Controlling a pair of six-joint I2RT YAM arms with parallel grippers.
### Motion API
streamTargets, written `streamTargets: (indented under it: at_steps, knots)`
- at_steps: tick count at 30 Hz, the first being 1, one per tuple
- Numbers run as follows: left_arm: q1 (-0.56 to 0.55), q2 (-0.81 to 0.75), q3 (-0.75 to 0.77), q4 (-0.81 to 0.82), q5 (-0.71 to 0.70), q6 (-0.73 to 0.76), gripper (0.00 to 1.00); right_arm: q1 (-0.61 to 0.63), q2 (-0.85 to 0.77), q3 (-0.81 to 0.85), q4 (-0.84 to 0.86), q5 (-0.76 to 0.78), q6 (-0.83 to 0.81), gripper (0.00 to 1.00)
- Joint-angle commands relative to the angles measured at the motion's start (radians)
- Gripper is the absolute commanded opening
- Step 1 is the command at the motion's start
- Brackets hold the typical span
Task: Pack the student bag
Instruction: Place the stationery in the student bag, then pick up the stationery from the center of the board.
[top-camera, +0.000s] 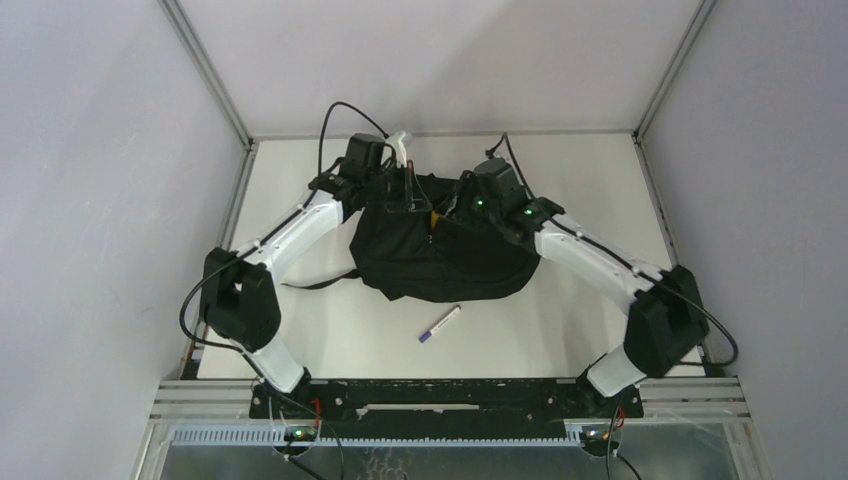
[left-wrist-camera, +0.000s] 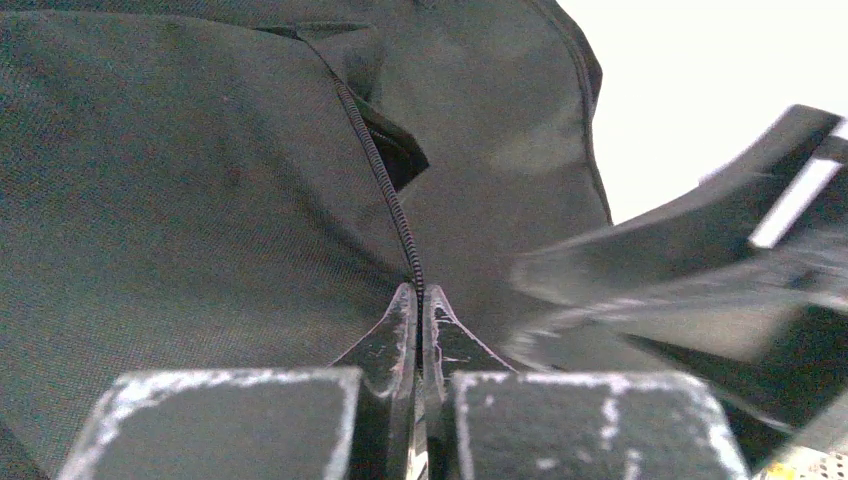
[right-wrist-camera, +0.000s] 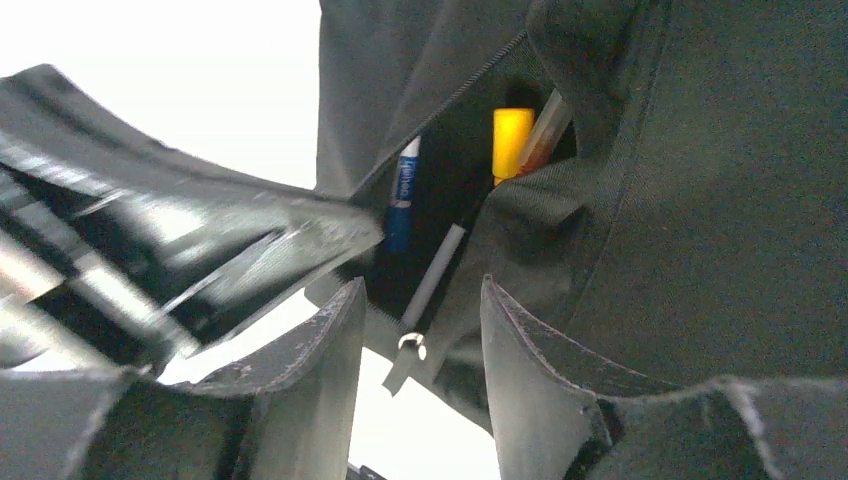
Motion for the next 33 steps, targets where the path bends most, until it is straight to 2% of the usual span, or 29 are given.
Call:
streamTargets:
  at_steps: [1, 5, 8, 10, 14, 17, 20, 24, 29, 33]
  knots:
    - [0.016, -0.047, -0.023, 0.083, 0.024, -0.02, 0.0, 0.016, -0.169, -0.038, -0.054, 0.116, -0.101, 0.55]
    - [0.022, -0.048, -0.04, 0.115, 0.036, -0.04, 0.0, 0.084, -0.29, -0.144, -0.124, 0.215, -0.22, 0.59]
    - [0.025, -0.047, -0.052, 0.127, 0.043, -0.054, 0.0, 0.198, -0.36, -0.246, -0.142, 0.294, -0.285, 0.59]
    - [0.027, -0.043, -0.053, 0.129, 0.047, -0.054, 0.0, 0.301, -0.386, -0.341, -0.082, 0.319, -0.352, 0.58]
    - [0.029, -0.041, -0.06, 0.129, 0.045, -0.055, 0.0, 0.486, -0.383, -0.427, -0.002, 0.299, -0.412, 0.59]
    - [0.036, -0.042, -0.065, 0.121, 0.031, -0.059, 0.0, 0.519, -0.332, -0.423, 0.023, 0.235, -0.416, 0.61]
    - [0.044, -0.036, -0.063, 0.115, 0.028, -0.063, 0.0, 0.5, -0.211, -0.334, -0.083, 0.29, -0.287, 0.61]
    - [0.063, -0.03, -0.074, 0.143, 0.001, -0.081, 0.0, 0.451, -0.01, -0.191, -0.375, 0.447, 0.067, 0.58]
    - [0.069, 0.006, -0.057, 0.126, -0.018, -0.063, 0.0, 0.46, 0.091, -0.158, -0.37, 0.394, 0.259, 0.6]
    - [0.069, 0.002, -0.071, 0.127, -0.018, -0.058, 0.0, 0.492, 0.137, -0.087, -0.47, 0.48, 0.343, 0.63]
